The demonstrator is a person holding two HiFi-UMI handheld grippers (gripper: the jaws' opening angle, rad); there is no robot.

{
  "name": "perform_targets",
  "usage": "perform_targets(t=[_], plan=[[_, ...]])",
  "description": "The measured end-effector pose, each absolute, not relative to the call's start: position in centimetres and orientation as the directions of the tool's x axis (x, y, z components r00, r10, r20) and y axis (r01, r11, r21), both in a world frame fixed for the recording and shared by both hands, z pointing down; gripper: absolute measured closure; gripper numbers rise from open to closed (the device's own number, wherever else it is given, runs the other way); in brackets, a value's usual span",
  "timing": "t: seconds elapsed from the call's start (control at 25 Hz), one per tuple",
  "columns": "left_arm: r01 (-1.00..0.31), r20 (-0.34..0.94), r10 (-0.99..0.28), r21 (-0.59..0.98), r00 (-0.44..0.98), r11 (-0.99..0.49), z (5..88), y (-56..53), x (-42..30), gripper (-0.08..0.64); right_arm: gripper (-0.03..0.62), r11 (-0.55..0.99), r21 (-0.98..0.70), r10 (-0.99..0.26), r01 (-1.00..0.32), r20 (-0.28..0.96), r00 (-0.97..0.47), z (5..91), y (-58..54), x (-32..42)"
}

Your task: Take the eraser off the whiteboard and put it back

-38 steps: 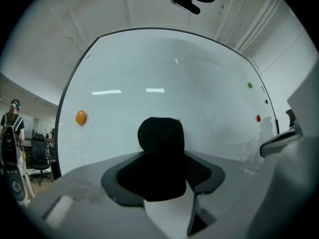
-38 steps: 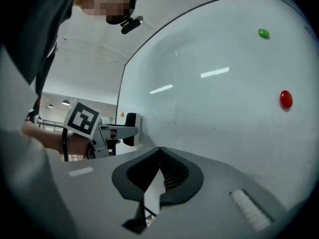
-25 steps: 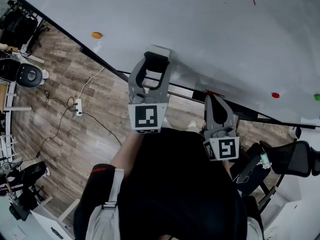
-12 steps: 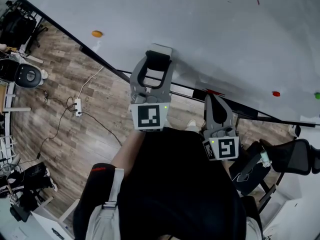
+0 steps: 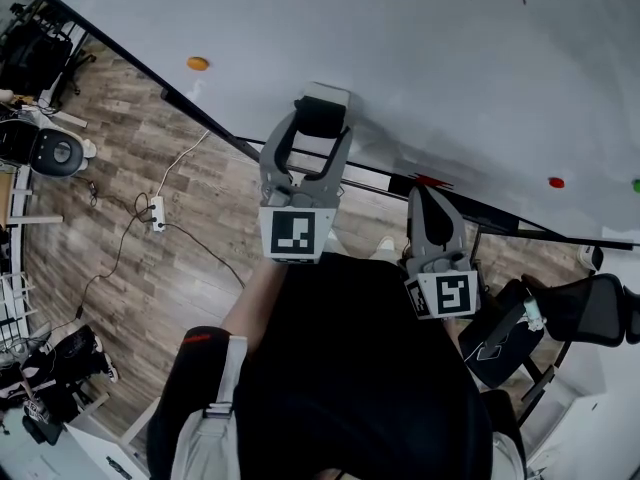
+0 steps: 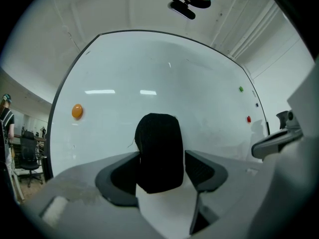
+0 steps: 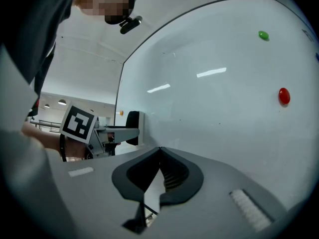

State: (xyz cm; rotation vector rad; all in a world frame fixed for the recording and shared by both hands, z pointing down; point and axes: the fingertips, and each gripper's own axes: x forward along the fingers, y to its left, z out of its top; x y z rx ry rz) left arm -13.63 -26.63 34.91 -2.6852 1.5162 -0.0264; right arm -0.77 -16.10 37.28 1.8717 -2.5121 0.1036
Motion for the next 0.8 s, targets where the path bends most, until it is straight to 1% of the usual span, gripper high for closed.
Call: perform_targets(t=[0.36, 0.6, 0.8], plan=[[-0.852, -0.037, -0.852, -0.055, 0.522, -0.52, 35.0, -24.7, -16.0, 0.279, 0.591, 0.307, -0.053, -0.95, -0.95, 0.047, -0.309, 37.5, -16.1, -2.3], [-0.84, -0.017, -0.842, -0.07, 0.54, -0.538, 35.6, -23.3, -17.2, 0.281, 0.591, 0.342, -0.054, -0.938, -0.938, 0.044, -0.344, 37.6, -16.7, -3.8], [-0.844, -0.006, -0.846, -0.079, 0.533, -0.531, 36.1, -22.1, -18.4, 0.326, 0.591, 0.376, -0.051, -0.925, -0.925, 0.035, -0.378, 37.4, -17.1, -5.3]])
